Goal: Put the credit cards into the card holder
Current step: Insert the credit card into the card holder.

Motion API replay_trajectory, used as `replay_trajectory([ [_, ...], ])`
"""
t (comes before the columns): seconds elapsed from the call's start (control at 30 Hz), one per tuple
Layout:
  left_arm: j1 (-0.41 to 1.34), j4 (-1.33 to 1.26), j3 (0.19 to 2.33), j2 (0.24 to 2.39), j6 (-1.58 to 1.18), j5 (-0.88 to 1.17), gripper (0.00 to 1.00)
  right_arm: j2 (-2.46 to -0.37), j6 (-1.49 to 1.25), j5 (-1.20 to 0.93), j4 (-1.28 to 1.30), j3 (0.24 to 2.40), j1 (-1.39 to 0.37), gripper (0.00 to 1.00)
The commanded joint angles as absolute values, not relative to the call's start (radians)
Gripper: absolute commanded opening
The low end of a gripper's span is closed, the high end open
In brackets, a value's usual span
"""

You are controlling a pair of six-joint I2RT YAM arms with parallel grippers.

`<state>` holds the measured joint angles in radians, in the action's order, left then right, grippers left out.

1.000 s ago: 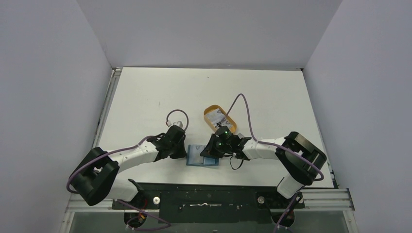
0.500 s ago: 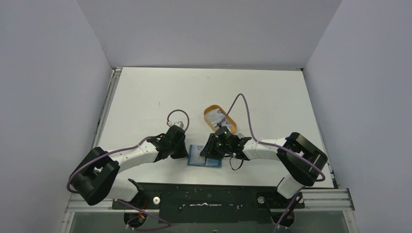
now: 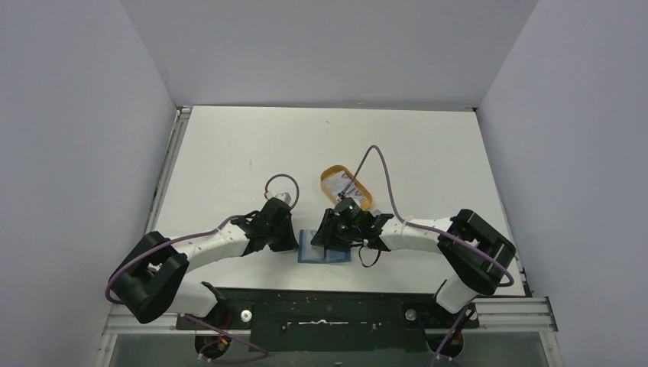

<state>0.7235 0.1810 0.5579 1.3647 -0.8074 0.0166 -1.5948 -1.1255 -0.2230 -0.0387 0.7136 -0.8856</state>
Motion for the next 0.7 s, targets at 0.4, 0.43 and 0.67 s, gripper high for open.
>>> replay_trajectory([
  [0.4, 0.738, 0.155, 0.542, 1.362, -0.794, 0.080, 0.00, -1.548, -1.019, -0.125, 0.143, 0.821, -0.943, 0.47],
  [0.43, 0.738, 0.159, 0.539, 1.357, -0.791, 0.075, 0.00, -1.538, -1.007, -0.115, 0.166, 0.829, -0.946, 0.50],
  [0.67, 0.738, 0.177, 0.525, 1.331, -0.787, 0.063, 0.09, -1.487, -0.956, -0.042, 0.299, 0.886, -0.964, 0.68],
])
